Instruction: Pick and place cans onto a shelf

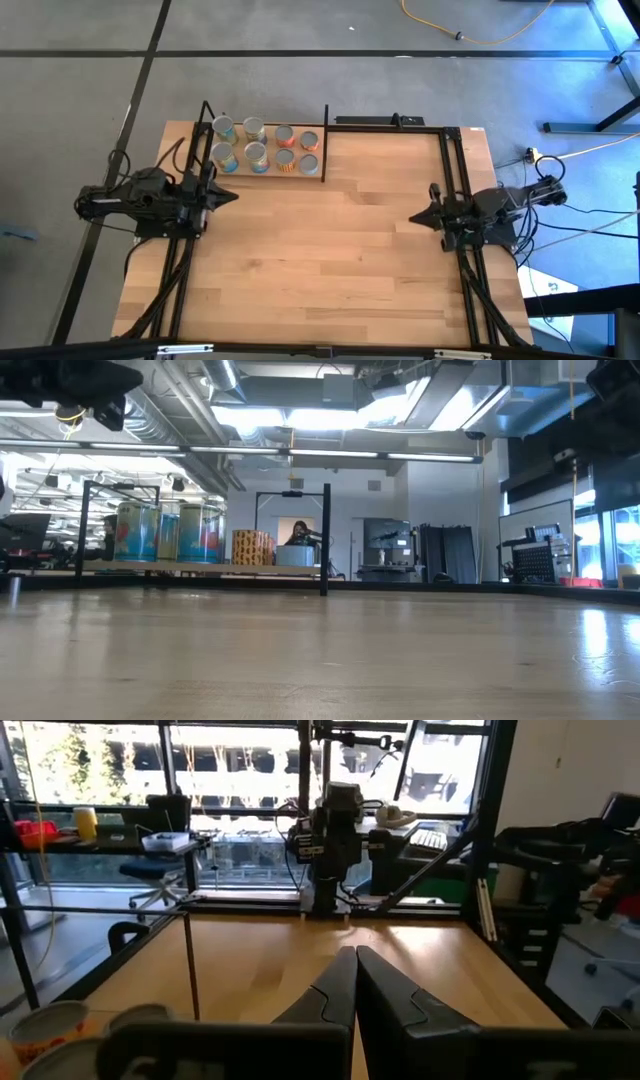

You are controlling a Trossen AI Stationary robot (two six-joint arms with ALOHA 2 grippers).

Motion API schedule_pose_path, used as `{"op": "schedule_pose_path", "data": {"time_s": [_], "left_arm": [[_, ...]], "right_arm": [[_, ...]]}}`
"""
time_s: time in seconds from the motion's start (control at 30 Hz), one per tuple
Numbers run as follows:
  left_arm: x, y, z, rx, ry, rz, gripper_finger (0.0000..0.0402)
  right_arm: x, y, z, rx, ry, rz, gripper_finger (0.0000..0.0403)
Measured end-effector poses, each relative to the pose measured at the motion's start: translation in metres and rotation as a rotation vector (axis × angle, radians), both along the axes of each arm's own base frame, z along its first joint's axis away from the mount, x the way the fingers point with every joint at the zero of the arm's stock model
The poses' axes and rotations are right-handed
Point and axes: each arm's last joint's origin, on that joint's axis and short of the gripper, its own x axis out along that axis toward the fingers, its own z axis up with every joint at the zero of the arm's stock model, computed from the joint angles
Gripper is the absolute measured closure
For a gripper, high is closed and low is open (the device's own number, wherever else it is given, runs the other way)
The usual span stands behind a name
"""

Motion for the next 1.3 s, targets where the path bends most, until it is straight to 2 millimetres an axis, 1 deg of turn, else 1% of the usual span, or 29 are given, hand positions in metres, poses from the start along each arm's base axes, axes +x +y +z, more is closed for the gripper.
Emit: {"op": "schedule_pose_path", "data": {"time_s": [0.23, 0.37, 0.57, 0.67, 0.77, 0.97, 1.07, 1.3], "left_arm": [[0.002, 0.000, -0.005, -0.004, 0.021, 0.005, 0.0401], [0.011, 0.000, -0.024, -0.005, 0.048, 0.017, 0.0401], [0.023, 0.000, -0.052, -0.006, 0.002, 0.012, 0.0401], [0.028, 0.000, -0.068, -0.028, 0.012, 0.011, 0.0401], [0.028, 0.000, -0.068, -0.049, 0.012, 0.011, 0.0401], [0.027, -0.002, -0.068, -0.009, 0.014, -0.049, 0.0401], [0.027, -0.003, -0.068, 0.020, 0.014, -0.070, 0.0401], [0.027, -0.004, -0.069, 0.031, 0.015, -0.122, 0.0401]], "right_arm": [[0.004, 0.001, -0.013, -0.028, 0.006, 0.003, 0.0397], [0.007, 0.002, -0.019, -0.023, -0.003, 0.003, 0.0397], [0.007, 0.002, -0.017, -0.014, -0.020, 0.004, 0.0397], [0.007, 0.002, -0.017, -0.015, -0.019, 0.004, 0.0397], [0.007, 0.002, -0.017, -0.018, -0.017, 0.004, 0.0397], [0.006, 0.003, -0.020, -0.038, 0.006, 0.039, 0.0397], [0.006, 0.004, -0.020, -0.080, 0.002, 0.082, 0.0397], [0.006, 0.004, -0.020, -0.117, -0.003, 0.087, 0.0397]]}}
